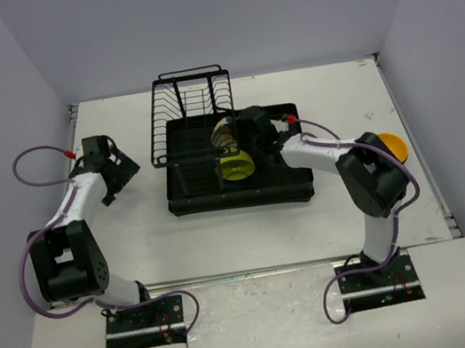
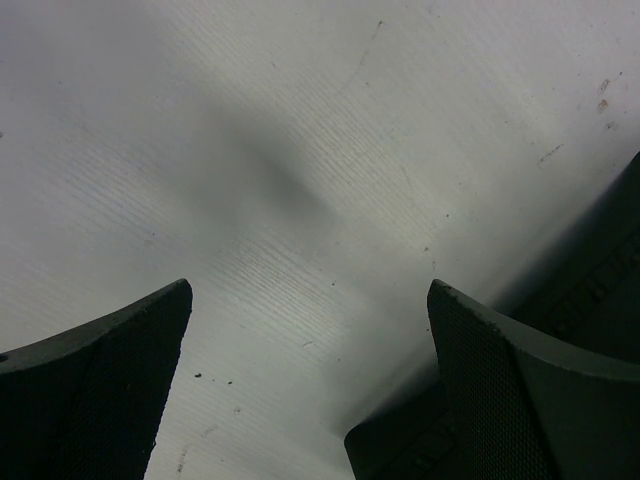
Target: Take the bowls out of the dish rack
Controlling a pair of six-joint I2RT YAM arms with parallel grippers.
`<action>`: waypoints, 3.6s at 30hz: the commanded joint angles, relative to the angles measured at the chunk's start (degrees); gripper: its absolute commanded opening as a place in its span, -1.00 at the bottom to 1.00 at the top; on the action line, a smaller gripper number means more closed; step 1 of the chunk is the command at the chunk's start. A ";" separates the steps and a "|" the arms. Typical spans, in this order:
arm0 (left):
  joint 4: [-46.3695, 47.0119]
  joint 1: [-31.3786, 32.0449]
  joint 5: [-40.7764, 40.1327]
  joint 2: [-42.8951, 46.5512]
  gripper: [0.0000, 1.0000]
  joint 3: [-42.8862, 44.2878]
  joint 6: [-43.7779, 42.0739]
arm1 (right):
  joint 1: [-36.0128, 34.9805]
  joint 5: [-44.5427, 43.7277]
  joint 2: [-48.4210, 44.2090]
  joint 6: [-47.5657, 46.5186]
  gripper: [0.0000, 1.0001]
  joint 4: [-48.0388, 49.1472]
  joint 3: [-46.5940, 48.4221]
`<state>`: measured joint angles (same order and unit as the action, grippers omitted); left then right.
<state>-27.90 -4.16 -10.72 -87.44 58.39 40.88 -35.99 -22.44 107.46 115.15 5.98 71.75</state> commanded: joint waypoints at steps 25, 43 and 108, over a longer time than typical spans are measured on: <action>1.18 -0.49 -0.53 -1.24 1.00 1.90 -0.98 | 4.08 2.84 -4.19 10.97 -1.00 37.87 -16.55; 1.01 -0.49 0.09 -1.15 1.00 2.96 -0.63 | 11.02 11.70 -11.30 1.31 -1.00 35.96 -14.00; 2.24 -1.11 -0.35 -9.59 1.00 8.41 -0.89 | 44.34 -2.09 -12.01 -90.10 -1.00 -57.75 -7.67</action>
<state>-25.80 -4.27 -9.74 -97.84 65.10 39.86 8.27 -22.98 95.26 26.59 -53.60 61.84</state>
